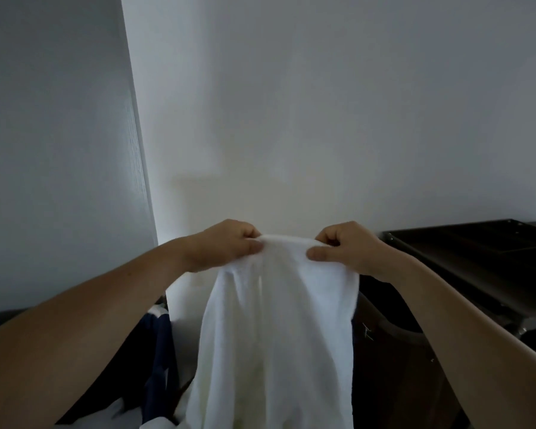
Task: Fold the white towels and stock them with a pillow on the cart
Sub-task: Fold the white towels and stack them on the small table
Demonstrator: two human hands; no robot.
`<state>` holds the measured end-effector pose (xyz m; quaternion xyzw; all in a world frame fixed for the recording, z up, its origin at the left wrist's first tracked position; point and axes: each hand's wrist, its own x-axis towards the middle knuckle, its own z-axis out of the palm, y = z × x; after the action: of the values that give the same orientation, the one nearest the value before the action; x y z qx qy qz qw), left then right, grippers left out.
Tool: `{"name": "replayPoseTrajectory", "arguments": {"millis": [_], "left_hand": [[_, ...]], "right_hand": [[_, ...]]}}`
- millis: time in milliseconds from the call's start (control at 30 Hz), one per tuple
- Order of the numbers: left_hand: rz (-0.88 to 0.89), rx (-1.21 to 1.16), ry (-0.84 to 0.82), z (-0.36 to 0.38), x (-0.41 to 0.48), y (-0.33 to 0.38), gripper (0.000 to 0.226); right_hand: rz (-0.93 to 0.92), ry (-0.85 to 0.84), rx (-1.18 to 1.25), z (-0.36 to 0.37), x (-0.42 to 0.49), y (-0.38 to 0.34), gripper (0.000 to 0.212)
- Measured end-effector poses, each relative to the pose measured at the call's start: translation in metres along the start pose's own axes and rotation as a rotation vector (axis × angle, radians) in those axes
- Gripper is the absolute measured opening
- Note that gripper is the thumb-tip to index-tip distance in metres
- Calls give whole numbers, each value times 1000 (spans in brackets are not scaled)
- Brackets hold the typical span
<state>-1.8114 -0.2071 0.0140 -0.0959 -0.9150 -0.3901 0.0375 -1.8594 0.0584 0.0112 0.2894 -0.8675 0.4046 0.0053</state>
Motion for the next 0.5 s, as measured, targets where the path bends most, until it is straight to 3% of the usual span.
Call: {"name": "replayPoseTrajectory", "arguments": {"millis": [100, 300, 400, 500], "left_hand": [[-42, -45, 114, -8, 3, -13, 10], [-77, 86, 229, -3, 2, -32, 17], [-156, 165, 267, -10, -4, -47, 32], [-169, 217, 330, -2, -8, -44, 36]], "right_hand": [[50, 52, 201, -3, -2, 8, 15], [142, 260, 502, 3, -4, 9, 20], [238, 332, 375, 6, -8, 18, 24], [259, 272, 191, 29, -7, 14, 23]]}}
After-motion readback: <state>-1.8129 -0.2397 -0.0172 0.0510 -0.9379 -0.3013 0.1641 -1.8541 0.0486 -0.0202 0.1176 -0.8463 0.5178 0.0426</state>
